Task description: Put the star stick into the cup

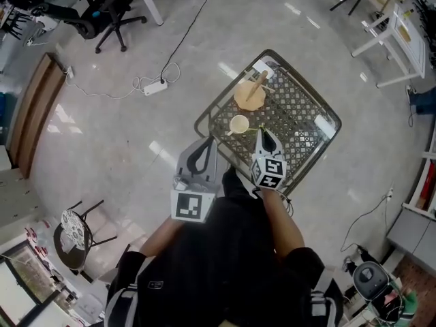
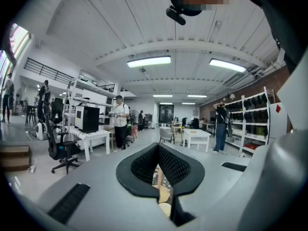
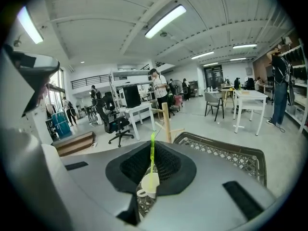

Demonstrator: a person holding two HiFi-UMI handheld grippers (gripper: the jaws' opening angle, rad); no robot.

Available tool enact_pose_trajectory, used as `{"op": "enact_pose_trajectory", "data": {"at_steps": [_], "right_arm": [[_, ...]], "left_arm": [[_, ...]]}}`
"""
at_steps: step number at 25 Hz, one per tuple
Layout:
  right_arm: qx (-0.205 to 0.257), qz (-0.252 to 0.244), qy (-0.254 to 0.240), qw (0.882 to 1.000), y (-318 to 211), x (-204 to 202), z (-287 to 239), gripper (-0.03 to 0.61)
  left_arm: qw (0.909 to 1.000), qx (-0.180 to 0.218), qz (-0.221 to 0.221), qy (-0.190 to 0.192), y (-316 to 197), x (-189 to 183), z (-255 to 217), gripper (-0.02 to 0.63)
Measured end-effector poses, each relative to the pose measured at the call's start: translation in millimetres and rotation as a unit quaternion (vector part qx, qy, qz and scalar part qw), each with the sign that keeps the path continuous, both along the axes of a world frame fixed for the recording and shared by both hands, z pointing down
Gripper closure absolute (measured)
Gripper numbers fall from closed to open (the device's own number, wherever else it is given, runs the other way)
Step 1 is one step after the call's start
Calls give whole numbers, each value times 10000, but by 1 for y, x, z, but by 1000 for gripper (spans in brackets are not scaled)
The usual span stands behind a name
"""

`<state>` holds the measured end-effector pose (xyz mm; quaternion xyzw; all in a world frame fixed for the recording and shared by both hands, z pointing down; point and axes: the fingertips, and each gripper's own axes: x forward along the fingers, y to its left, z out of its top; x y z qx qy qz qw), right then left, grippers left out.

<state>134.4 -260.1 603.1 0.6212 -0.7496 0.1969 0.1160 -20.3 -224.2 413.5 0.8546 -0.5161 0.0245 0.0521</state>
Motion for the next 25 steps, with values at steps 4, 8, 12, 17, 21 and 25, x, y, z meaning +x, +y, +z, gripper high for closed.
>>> {"op": "enact_pose_trajectory", "data": {"at_steps": [4,8,12,17,21,25], "right_arm": [[-255,-85,-62,9996,-19,-1,32,557],[-416,-165,-173,9988,-32,-4,53,557],[-610,-183,-319,9975,-41,-3,71,557],[-835,-174,-450,9953,-47,-3,91,557],[-1005,-160,-614,9929,-53,-2,103,557],[-1143,-114,-770,9904,-59,-1,108,557]], "left_arm": [[9999,-85,-70,-25,-14,5,7,598],[9998,-140,-88,-59,-27,10,12,598],[9998,-161,-70,-89,-38,19,14,598],[9995,-266,-91,-118,-48,21,21,598],[9993,-314,-124,-127,-56,21,24,598],[9992,-343,-151,-113,-64,20,22,598]]}}
